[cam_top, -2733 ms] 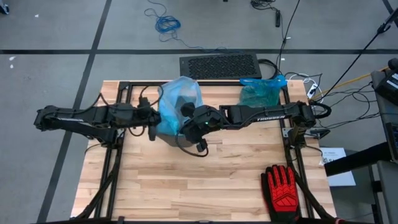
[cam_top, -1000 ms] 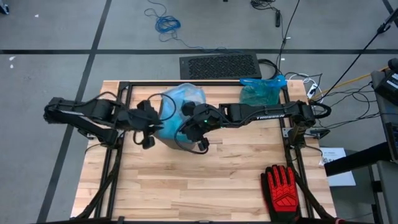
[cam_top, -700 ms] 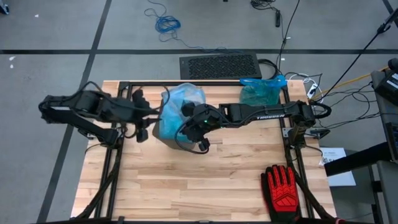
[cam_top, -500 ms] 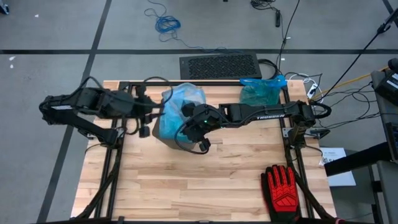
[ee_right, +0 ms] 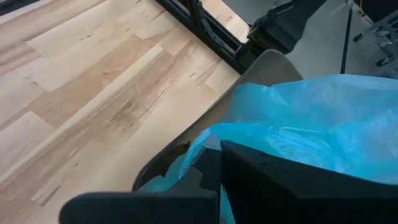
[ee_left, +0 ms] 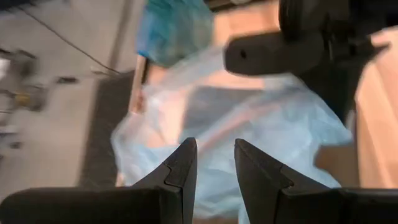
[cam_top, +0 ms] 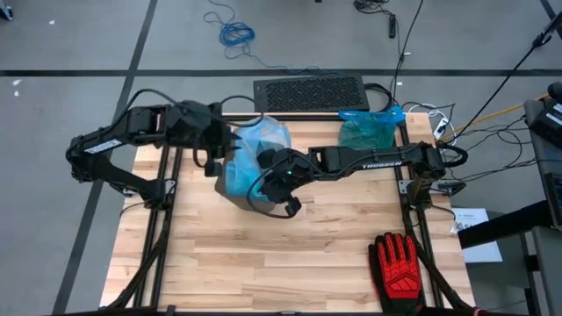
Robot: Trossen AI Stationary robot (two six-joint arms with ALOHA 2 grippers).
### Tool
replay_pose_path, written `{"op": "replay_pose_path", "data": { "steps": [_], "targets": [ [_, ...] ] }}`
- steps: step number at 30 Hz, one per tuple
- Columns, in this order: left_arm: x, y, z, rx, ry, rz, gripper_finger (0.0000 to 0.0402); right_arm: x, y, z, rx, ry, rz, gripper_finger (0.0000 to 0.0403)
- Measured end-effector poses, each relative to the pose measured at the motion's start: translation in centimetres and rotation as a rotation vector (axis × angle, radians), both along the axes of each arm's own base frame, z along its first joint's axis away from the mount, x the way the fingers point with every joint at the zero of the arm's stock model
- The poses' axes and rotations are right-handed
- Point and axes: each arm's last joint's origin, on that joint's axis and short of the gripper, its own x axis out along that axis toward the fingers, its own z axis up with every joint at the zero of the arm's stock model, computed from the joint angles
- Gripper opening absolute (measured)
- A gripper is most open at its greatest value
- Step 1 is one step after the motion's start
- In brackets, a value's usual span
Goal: Place trash/remove bag and relplace
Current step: Insert the blue trash bag into the black trash bin
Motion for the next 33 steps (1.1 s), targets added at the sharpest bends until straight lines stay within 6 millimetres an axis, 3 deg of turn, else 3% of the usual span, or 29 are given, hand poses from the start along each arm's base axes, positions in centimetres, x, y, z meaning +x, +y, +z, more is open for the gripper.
{"op": "replay_pose_path", "data": {
  "steps": [5, 15, 27, 30, 33],
  "targets": [
    [1.4, 1.2, -0.8, -0.067, 0.076, -0.078, 0.0105, 0.0, 0.0, 0.0, -0.003, 0.002, 0.002, 0.0000],
    [2.7, 2.4, -0.3, -0.017, 0.096, -0.124, 0.0105, -0.1, 0.0, -0.1, -0.005, 0.014, 0.004, 0.0000],
    [4.1, 2.7, -2.3, -0.025, 0.253, -0.163, 0.0105, -0.2, 0.1, -0.2, 0.013, 0.029, 0.027, 0.0000],
    [4.1, 2.6, -2.7, -0.009, 0.300, -0.174, 0.0090, -0.2, 0.1, -0.2, 0.014, 0.029, 0.028, 0.0000],
    [3.7, 2.0, -2.7, 0.005, 0.337, -0.179, 0.0045, -0.2, 0.1, -0.2, 0.015, 0.030, 0.027, 0.0000]
  ]
}}
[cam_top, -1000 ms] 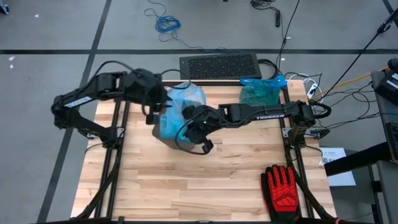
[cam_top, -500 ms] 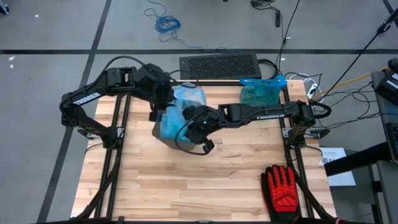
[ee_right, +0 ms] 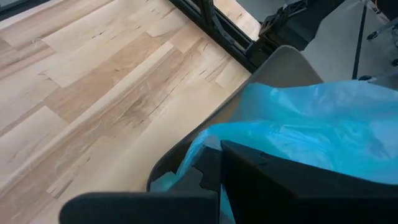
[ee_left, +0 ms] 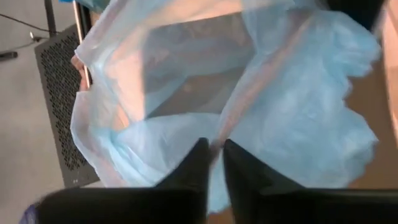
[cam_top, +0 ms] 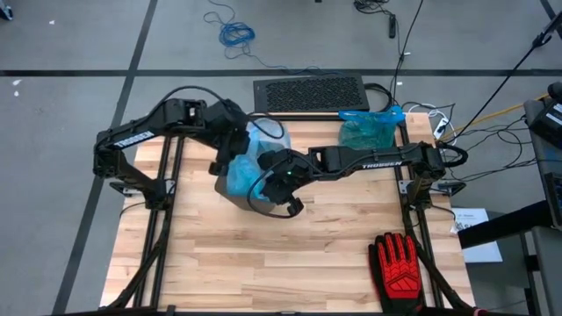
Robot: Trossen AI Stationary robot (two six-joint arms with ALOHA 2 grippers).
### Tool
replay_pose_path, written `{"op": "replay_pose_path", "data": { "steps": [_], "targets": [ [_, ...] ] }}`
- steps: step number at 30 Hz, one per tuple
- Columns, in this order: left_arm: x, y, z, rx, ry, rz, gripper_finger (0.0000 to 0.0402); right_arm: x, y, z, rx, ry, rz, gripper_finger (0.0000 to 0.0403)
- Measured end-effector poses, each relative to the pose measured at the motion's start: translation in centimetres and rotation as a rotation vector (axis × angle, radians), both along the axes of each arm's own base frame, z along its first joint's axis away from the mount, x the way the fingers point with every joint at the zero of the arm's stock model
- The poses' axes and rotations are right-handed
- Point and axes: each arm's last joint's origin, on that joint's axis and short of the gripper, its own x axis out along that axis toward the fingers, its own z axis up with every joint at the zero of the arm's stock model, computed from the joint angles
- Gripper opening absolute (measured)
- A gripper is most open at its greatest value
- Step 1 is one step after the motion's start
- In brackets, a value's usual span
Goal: Place trash/remove bag and relplace
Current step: Insert the blue trash bag into the black trash bin
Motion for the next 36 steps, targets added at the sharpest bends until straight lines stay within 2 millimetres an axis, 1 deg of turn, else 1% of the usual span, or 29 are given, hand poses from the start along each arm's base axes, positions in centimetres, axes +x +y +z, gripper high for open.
{"op": "replay_pose_path", "data": {
  "steps": [1, 3, 7, 11, 15, 19, 23, 25, 28, 32, 36],
  "targets": [
    [-0.3, -0.3, 0.2, 0.005, 0.000, -0.004, 0.0025, 0.0, 0.0, 0.0, -0.002, 0.000, -0.004, 0.0000],
    [-0.9, -1.0, 0.5, 0.004, -0.005, 0.004, 0.0008, 0.0, 0.0, 0.0, -0.006, -0.001, -0.011, 0.0000],
    [-2.6, -2.6, 1.6, 0.038, -0.051, 0.034, 0.0002, 0.1, 0.0, 0.1, 0.011, -0.013, -0.027, 0.0000],
    [-4.1, -4.3, 2.6, 0.037, -0.108, 0.088, 0.0001, 0.2, -0.2, 0.3, -0.025, -0.037, -0.084, 0.0000],
    [-5.0, -6.1, 2.6, 0.000, -0.134, 0.145, 0.0001, 0.4, -0.2, 0.5, -0.025, -0.063, -0.099, 0.0000],
    [-5.3, -8.2, 1.2, 0.043, -0.115, 0.181, 0.0001, 0.4, 0.5, 0.6, -0.042, -0.081, -0.086, 0.0000],
    [-5.1, -10.2, -1.2, 0.124, -0.104, 0.265, 0.0001, 0.4, 1.3, 0.6, -0.052, -0.082, -0.069, 0.0000],
    [-5.4, -11.0, -2.4, 0.175, -0.110, 0.324, 0.0001, 0.3, 1.6, 0.6, -0.058, -0.082, -0.059, 0.0000],
    [-6.3, -11.7, -4.0, 0.198, -0.131, 0.428, 0.0000, 0.3, 1.7, 0.5, -0.068, -0.070, -0.050, 0.0000],
    [-7.3, -12.7, -6.1, 0.188, -0.168, 0.521, 0.0000, 0.0, 1.7, 0.2, -0.096, -0.031, -0.063, 0.0000],
    [-8.1, -13.6, -7.2, 0.164, -0.221, 0.577, 0.0000, -0.1, 2.0, 0.1, -0.155, -0.027, -0.063, 0.0000]
  ]
}}
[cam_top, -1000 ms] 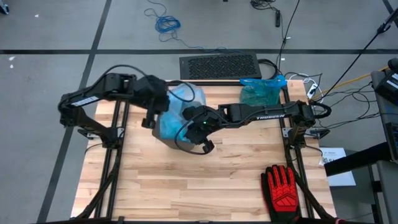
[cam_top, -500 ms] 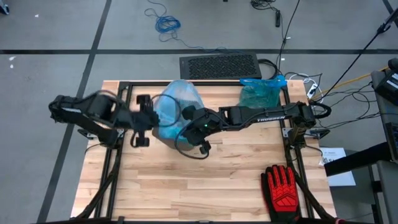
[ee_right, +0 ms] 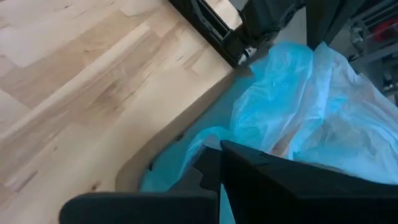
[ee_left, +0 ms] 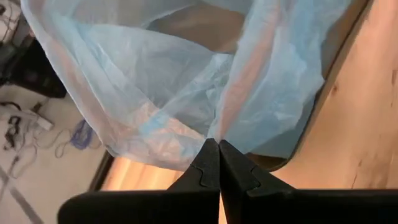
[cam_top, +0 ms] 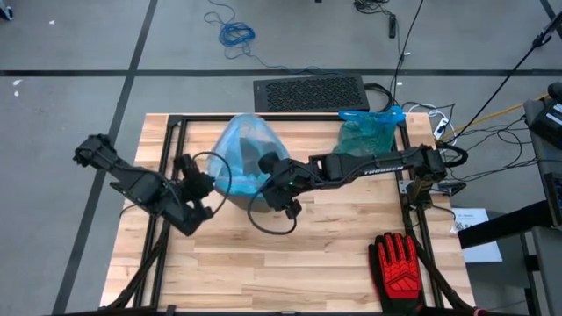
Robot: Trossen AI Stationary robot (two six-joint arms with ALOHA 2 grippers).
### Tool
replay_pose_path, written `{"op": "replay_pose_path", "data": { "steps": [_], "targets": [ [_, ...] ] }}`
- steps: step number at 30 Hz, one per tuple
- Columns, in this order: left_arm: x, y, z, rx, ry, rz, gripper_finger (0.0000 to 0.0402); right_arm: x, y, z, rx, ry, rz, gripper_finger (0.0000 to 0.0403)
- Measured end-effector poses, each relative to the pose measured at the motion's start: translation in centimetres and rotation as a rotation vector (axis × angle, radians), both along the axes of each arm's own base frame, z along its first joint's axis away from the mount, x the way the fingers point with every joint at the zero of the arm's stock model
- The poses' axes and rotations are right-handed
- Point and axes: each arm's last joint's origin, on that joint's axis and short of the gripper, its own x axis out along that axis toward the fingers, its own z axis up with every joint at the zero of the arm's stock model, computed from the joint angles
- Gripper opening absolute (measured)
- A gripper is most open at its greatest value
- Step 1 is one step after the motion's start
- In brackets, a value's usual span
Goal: Place trash/remove bag and relplace
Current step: Insert the blue trash bag into the black trash bin
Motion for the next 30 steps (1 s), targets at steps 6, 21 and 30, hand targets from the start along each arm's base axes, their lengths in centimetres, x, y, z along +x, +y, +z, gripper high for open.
{"op": "replay_pose_path", "data": {
  "steps": [6, 21, 30],
  "targets": [
    [-0.6, -1.8, -1.1, -0.011, -0.090, 0.026, 0.0000, -0.2, 0.8, -0.2, -0.004, 0.025, 0.022, 0.0000],
    [0.2, -4.3, -4.6, 0.068, -0.119, 0.115, 0.0000, -0.7, 2.8, -0.3, -0.094, 0.035, 0.008, 0.0000],
    [0.0, -5.0, -4.8, 0.078, -0.159, 0.122, 0.0000, -1.2, 3.5, -0.6, -0.120, 0.072, -0.047, 0.0000]
  ]
}}
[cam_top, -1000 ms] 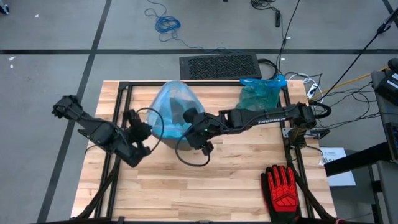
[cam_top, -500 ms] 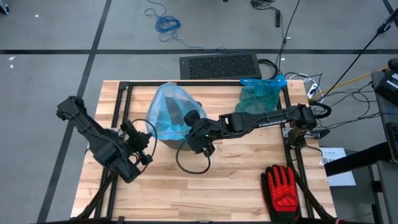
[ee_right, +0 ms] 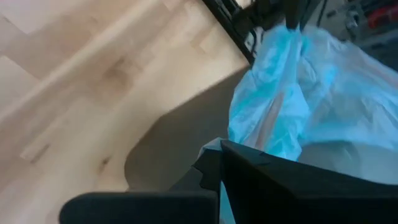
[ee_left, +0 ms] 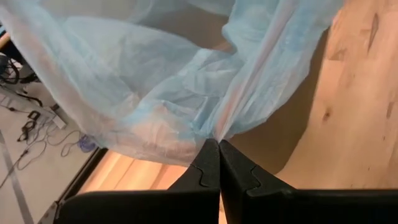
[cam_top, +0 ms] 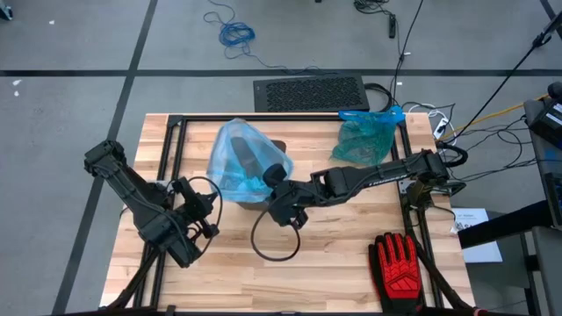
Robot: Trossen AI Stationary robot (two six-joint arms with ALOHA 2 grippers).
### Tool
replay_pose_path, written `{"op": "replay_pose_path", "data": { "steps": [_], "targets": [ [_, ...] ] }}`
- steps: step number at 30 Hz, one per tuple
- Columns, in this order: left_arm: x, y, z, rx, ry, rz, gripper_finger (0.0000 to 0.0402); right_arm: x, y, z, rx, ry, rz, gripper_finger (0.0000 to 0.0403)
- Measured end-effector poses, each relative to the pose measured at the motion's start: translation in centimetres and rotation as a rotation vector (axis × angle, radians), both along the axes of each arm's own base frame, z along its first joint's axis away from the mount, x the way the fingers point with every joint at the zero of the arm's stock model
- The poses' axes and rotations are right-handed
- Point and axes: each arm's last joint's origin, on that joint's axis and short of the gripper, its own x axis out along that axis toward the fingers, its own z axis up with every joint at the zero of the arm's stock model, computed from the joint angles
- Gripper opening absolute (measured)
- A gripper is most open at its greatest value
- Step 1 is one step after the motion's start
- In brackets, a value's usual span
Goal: Place trash/remove bag and relplace
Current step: Insert the blue trash bag into the black trash bin
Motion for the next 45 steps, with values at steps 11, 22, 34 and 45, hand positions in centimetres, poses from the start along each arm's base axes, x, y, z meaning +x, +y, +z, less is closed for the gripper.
{"op": "replay_pose_path", "data": {
  "steps": [11, 22, 34, 45],
  "targets": [
    [0.0, -0.1, 0.3, -0.001, -0.016, -0.006, 0.0000, -0.4, 0.1, 0.2, 0.069, -0.010, -0.097, 0.0016],
    [0.1, -0.2, 0.3, -0.028, -0.018, -0.002, 0.0000, -1.5, 0.0, 2.2, 0.161, -0.080, -0.154, 0.0181],
    [0.2, -0.3, 0.3, -0.037, -0.023, -0.002, 0.0000, -3.1, -1.8, 4.5, 0.246, -0.145, -0.249, 0.0182],
    [0.2, -0.3, 0.3, -0.035, -0.034, -0.003, 0.0000, -0.2, -3.4, 1.7, 0.298, -0.088, -0.209, 0.0005]
  ]
}}
